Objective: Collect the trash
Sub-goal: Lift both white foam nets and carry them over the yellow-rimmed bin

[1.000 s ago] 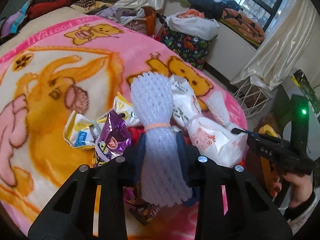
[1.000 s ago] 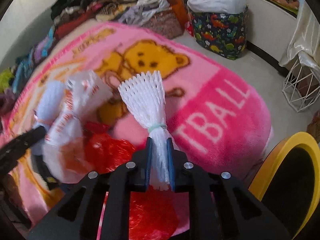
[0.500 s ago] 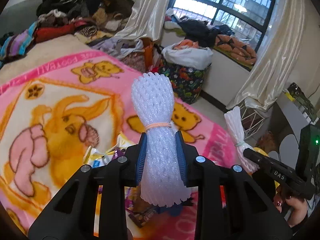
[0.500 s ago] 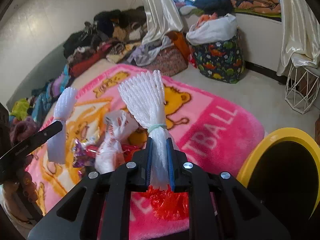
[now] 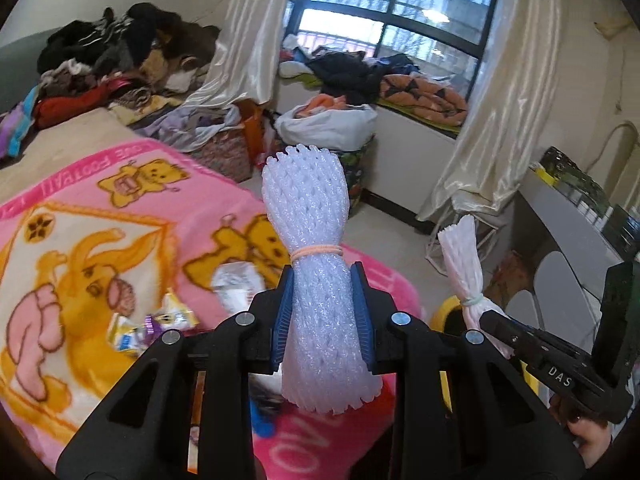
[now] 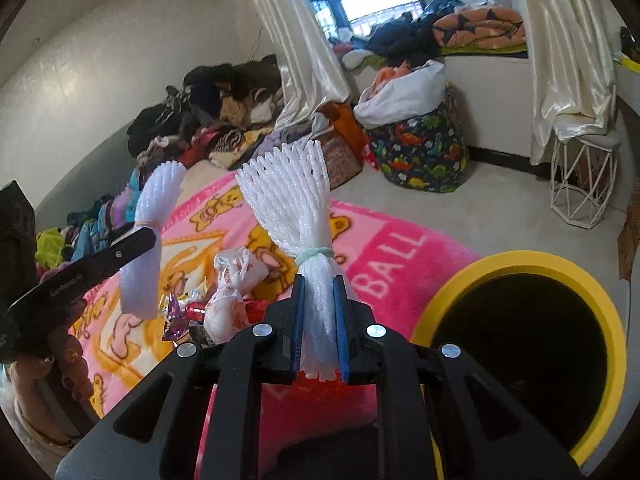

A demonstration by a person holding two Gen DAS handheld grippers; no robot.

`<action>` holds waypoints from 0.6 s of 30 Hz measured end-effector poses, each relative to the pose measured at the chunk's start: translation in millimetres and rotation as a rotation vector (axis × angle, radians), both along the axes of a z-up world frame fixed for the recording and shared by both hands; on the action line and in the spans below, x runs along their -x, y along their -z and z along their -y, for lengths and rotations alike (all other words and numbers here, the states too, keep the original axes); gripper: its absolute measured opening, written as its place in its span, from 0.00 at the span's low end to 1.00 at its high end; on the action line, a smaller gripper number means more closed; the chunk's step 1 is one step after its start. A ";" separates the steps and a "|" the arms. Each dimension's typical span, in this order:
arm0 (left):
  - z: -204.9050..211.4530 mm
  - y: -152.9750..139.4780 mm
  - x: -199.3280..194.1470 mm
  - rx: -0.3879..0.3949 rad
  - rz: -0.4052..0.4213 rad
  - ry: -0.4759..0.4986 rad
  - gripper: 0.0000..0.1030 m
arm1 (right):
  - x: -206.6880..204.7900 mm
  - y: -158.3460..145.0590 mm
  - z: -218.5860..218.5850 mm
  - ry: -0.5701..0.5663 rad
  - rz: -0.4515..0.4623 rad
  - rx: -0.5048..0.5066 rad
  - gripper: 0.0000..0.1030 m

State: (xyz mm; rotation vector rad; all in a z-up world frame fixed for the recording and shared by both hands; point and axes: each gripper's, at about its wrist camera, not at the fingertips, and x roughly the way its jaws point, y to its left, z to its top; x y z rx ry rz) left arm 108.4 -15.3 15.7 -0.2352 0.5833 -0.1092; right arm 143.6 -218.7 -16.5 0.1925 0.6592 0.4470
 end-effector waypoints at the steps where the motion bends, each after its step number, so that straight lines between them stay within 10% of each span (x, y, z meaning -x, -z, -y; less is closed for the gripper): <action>1: 6.3 -1.1 0.4 -0.005 0.007 0.011 0.21 | 3.0 -1.5 6.7 0.015 0.005 -0.005 0.13; 18: 98.6 2.1 -5.7 -0.023 0.019 0.206 0.21 | 38.3 -1.0 98.4 0.212 0.021 -0.067 0.13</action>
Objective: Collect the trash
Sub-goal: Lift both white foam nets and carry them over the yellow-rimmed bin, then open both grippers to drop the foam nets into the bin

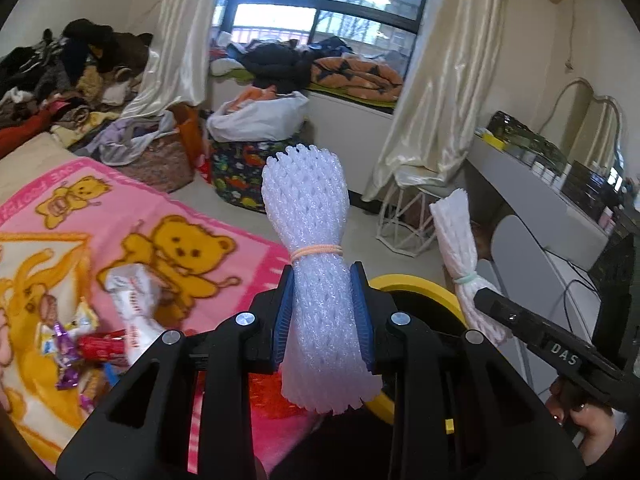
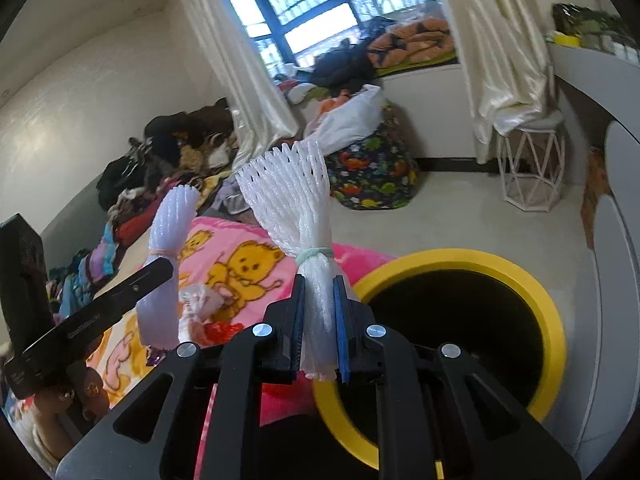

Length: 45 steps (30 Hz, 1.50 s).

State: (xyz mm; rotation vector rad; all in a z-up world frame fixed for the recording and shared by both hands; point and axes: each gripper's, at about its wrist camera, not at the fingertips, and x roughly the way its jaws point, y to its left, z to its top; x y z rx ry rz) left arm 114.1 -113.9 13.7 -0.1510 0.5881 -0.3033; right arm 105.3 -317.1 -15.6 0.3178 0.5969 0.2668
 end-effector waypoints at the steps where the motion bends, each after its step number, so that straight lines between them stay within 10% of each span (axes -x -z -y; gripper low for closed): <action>1: 5.4 0.1 0.3 -0.006 0.004 0.013 0.21 | 1.1 1.6 4.6 0.011 -0.004 -0.003 0.13; 35: 117.7 79.5 -46.9 -0.047 -0.170 0.306 0.25 | 1.8 63.3 91.0 0.238 -0.205 -0.094 0.23; 45: 107.9 79.3 -34.1 -0.058 -0.133 0.267 0.87 | 7.6 58.6 104.8 0.303 -0.161 -0.093 0.55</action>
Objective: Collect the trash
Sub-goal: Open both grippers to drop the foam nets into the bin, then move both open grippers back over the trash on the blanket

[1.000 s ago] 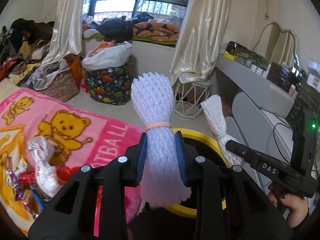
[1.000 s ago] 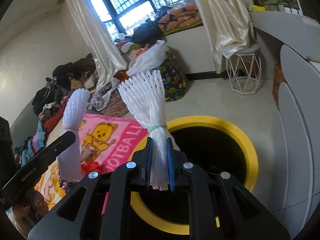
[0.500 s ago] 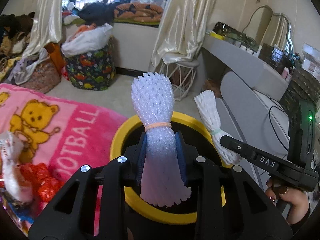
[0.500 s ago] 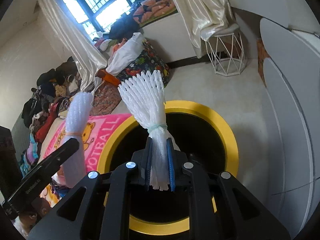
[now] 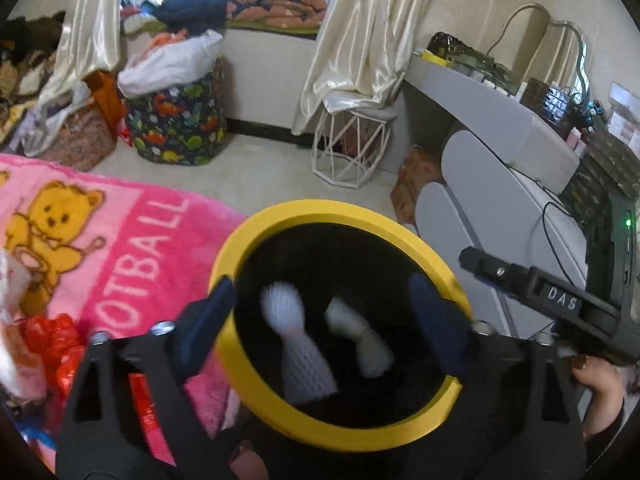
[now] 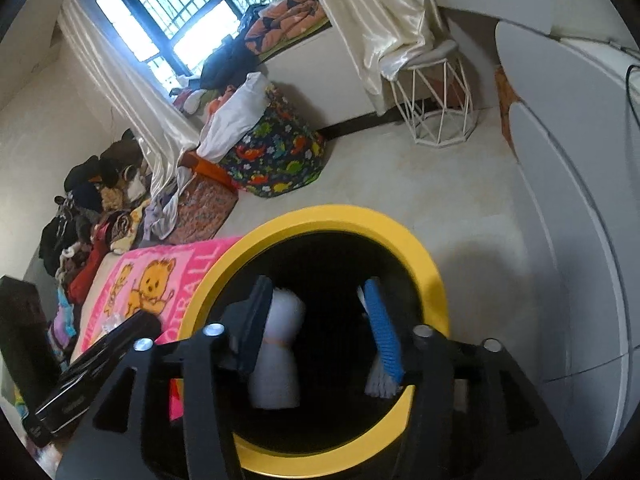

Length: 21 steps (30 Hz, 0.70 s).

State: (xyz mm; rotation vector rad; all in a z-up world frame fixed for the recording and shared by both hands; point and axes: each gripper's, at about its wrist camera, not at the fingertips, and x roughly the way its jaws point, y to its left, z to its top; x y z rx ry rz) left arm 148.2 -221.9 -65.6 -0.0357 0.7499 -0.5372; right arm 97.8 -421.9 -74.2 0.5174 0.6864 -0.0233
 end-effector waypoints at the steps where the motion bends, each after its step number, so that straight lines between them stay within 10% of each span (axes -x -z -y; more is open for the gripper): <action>1: -2.1 -1.6 2.0 -0.007 0.015 -0.011 0.89 | 1.3 -1.6 -0.4 0.002 0.008 0.007 0.58; 21: -73.0 -34.3 35.0 -0.032 0.177 -0.188 0.89 | 7.1 -32.5 -51.6 -0.091 0.150 0.148 0.75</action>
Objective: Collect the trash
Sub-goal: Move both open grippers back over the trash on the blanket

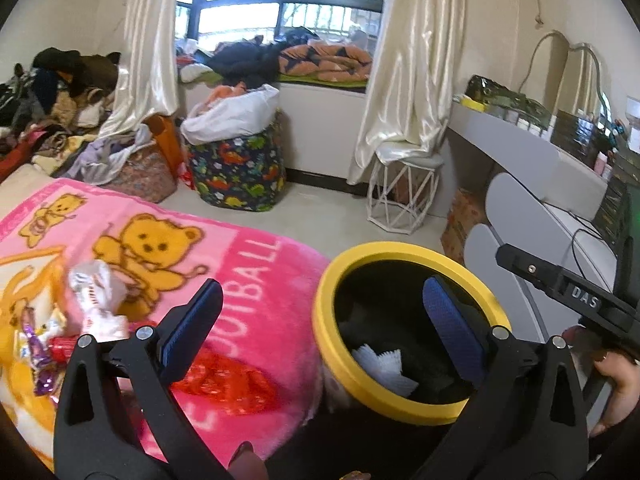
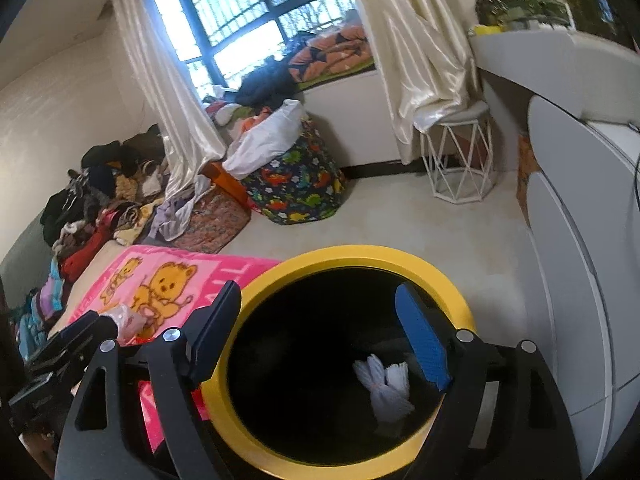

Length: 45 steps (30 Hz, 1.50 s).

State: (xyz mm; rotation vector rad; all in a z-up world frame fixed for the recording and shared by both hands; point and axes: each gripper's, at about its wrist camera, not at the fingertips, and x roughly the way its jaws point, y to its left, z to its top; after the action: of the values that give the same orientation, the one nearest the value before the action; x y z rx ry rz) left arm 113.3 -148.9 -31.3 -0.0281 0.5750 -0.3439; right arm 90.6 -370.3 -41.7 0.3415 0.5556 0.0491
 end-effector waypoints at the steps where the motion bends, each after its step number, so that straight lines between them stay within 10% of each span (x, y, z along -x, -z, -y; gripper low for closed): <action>1: -3.6 -0.9 0.7 0.001 0.004 -0.005 0.89 | 2.2 -1.6 -4.4 -0.005 0.005 0.002 0.75; 45: -171.3 -10.7 25.5 0.025 0.075 -0.317 0.89 | 8.1 -25.9 -179.5 -0.391 0.067 0.151 0.77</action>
State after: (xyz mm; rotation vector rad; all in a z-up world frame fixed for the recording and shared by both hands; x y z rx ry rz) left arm 87.7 22.4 -20.5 -0.1283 0.4824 -0.0432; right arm 82.6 -190.8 -15.8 0.0797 0.5500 0.3927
